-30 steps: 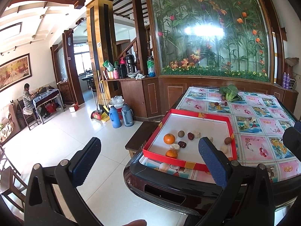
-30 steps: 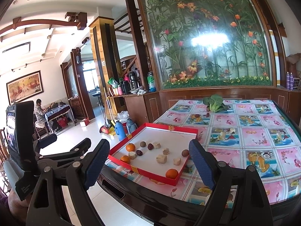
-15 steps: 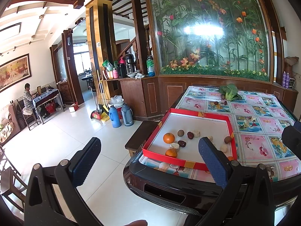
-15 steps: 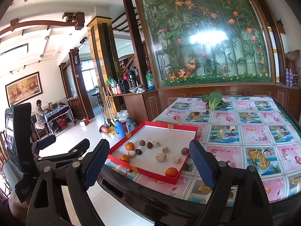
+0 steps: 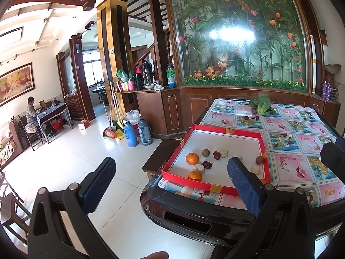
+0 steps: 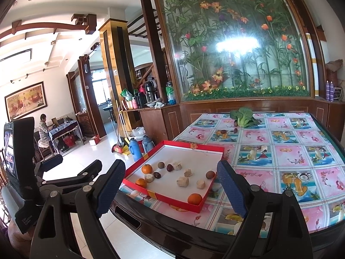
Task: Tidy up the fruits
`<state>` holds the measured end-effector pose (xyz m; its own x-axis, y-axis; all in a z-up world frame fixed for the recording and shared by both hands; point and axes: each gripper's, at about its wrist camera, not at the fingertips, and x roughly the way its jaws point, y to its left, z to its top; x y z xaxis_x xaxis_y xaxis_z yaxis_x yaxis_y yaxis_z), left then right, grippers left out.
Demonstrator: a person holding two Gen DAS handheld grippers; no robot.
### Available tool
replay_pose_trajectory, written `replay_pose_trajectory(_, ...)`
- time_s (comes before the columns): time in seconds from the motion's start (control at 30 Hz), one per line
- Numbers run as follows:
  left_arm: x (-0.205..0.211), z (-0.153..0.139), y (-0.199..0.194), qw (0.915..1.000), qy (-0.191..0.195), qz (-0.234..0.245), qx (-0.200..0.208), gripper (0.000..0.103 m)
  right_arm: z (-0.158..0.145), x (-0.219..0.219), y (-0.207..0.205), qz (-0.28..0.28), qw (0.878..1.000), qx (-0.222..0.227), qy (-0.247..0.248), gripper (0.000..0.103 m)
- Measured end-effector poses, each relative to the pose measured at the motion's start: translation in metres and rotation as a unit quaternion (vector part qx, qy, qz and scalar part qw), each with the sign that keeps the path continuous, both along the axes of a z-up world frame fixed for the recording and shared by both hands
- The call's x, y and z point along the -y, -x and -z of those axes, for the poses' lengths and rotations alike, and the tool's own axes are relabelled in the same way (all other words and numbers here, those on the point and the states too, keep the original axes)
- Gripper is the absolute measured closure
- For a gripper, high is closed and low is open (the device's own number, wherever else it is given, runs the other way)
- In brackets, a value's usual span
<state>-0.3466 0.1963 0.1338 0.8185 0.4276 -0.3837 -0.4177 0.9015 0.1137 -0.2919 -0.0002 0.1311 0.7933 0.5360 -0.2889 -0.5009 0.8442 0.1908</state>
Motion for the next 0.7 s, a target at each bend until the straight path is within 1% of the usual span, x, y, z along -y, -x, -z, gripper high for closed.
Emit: replay_pose_trajectory(0.7, 0.0049, -0.0035, 0.0028, 0.9999, -0.004, 0.008, -0.006, 0.0, -0.0013, 0.0038, -0.0016, 0.002, 1.0, 0.0, 0.001, 0.016)
